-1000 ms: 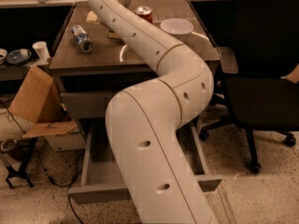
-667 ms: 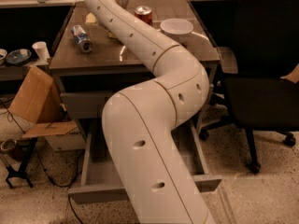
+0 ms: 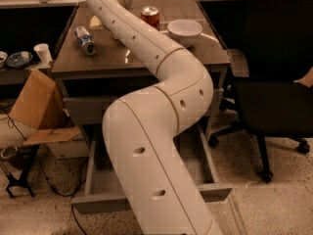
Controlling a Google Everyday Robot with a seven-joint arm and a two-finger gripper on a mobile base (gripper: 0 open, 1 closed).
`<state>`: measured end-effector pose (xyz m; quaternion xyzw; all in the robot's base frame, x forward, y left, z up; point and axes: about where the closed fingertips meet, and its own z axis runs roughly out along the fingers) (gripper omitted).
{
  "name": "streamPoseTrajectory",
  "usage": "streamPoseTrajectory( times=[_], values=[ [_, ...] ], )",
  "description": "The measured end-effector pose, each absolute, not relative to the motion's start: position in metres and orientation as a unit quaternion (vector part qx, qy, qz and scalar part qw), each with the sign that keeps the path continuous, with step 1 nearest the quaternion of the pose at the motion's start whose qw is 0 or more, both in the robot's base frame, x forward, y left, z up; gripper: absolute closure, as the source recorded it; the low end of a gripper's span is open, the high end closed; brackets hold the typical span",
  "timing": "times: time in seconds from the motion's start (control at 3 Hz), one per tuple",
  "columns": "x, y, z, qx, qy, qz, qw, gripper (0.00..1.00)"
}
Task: Place sponge into middle drawer
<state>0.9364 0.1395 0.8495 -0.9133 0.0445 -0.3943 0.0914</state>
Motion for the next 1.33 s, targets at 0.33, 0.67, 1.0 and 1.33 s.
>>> streamPoseTrajectory(
  times=[0.33, 0.67, 1.0, 1.33],
  values=[
    [0.937, 0.136, 0.848, -0.915, 0.045, -0.392, 0.083, 0.19],
    [0.937, 0.132, 0.847, -0.917, 0.047, -0.391, 0.067, 0.42],
    [0.937, 0.127, 0.844, -0.919, 0.052, -0.388, 0.047, 0.66],
    [0.936, 0.123, 0.846, -0.920, 0.057, -0.386, 0.037, 0.89]
  ],
)
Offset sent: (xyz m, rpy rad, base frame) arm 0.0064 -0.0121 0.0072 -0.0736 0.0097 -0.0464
